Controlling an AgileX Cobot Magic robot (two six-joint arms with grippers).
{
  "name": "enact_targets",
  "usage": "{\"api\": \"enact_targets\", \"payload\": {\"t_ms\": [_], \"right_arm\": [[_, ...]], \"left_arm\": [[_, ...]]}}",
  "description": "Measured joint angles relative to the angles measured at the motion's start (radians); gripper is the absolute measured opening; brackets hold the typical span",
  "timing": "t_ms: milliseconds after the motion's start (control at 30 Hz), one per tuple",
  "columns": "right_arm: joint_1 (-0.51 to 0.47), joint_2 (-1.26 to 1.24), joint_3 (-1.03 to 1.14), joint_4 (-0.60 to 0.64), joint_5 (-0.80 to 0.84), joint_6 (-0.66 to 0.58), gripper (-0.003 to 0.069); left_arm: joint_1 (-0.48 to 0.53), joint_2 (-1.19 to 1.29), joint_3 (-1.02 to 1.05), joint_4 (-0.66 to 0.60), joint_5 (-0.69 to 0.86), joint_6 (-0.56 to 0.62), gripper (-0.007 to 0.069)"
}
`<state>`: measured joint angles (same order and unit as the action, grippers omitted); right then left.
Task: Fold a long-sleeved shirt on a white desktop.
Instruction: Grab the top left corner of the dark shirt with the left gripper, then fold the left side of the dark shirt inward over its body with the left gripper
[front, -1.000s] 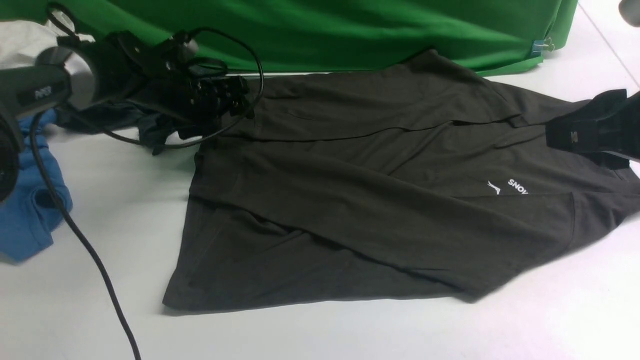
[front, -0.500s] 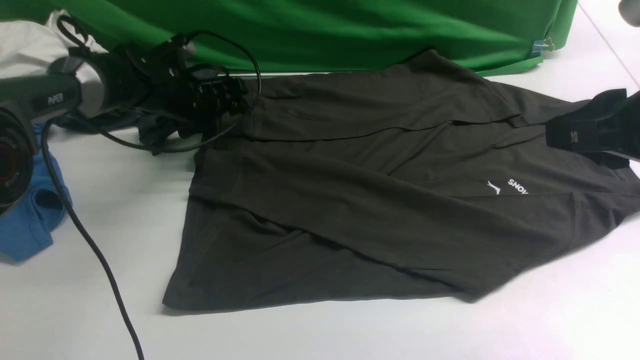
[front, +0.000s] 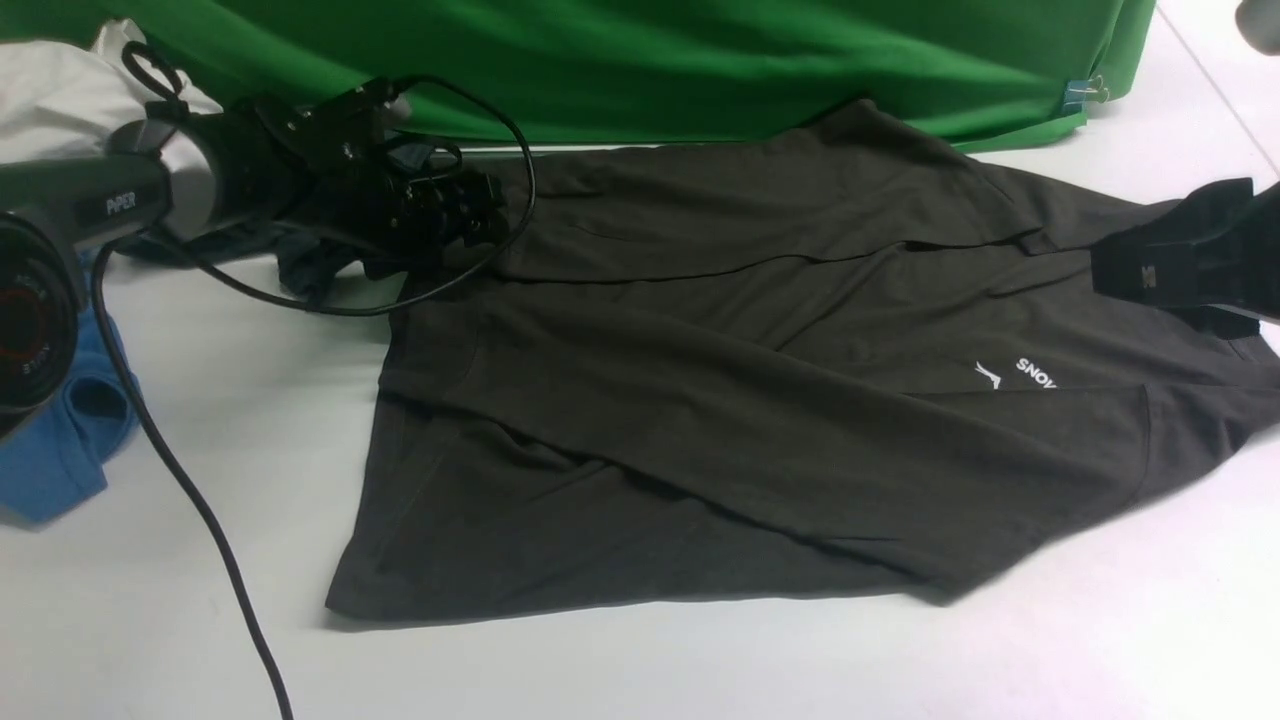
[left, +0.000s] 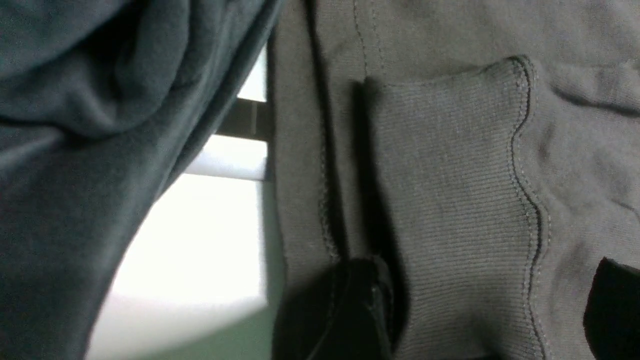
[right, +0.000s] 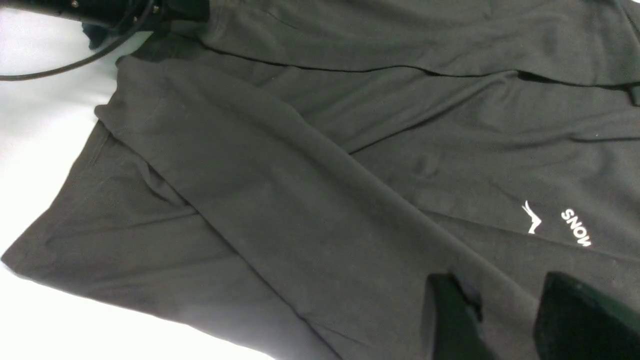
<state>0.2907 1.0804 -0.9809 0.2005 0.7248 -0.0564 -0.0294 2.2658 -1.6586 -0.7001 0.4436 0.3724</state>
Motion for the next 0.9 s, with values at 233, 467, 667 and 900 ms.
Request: {"api": "enact_targets", "payload": {"t_ms": [233, 467, 667, 900], "right_arm": [[0.000, 0.000, 0.000, 0.000, 0.001, 0.000, 0.0240], [0.000, 0.000, 0.000, 0.000, 0.001, -0.003, 0.0240], [0.000, 0.000, 0.000, 0.000, 0.001, -0.004, 0.0240], [0.000, 0.000, 0.000, 0.000, 0.001, -0.006, 0.0240]], "left_arm": [[0.003, 0.004, 0.000, 0.000, -0.007, 0.039, 0.0335], [0.011, 0.007, 0.000, 0.000, -0.008, 0.039, 0.0066], [0.011, -0.021, 0.000, 0.000, -0.028, 0.040, 0.0036], [0.011, -0.049, -0.042, 0.001, -0.010, 0.040, 0.0035]]}}
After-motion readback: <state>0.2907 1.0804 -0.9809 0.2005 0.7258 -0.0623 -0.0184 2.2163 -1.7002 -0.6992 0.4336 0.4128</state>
